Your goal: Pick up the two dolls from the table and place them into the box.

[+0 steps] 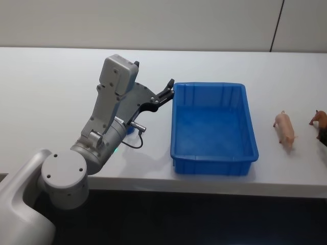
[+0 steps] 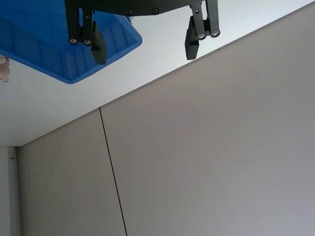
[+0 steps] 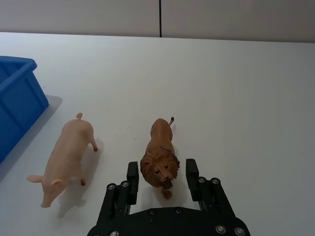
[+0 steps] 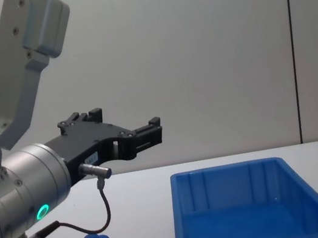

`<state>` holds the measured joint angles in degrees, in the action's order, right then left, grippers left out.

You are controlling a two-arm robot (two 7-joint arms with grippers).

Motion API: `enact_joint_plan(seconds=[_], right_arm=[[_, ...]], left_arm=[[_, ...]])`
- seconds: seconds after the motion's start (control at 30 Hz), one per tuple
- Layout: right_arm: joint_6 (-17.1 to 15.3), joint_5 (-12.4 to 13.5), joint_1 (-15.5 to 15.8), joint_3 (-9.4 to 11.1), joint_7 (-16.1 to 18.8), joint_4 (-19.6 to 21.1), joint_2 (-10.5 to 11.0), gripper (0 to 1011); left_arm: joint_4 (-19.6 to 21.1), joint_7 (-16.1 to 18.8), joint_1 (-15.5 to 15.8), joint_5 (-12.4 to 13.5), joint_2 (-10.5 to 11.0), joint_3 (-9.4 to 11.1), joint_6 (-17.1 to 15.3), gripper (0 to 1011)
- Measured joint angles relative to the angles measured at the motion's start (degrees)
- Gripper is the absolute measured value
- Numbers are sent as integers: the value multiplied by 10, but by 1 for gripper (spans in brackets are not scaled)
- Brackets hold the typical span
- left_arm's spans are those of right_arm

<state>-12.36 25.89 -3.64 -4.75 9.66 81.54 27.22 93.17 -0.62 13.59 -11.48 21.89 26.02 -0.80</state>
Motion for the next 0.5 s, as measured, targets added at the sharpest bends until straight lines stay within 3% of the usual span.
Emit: enact_joint_plan(seconds=[0.17, 0.5], right_arm=[[6, 0, 0, 0, -1, -3, -1, 450], [51, -15, 5, 1, -12, 5, -2, 414]], left_arm=[[0, 0, 0, 0, 0, 0, 0, 1001], [0, 0, 0, 0, 0, 0, 0, 1001]])
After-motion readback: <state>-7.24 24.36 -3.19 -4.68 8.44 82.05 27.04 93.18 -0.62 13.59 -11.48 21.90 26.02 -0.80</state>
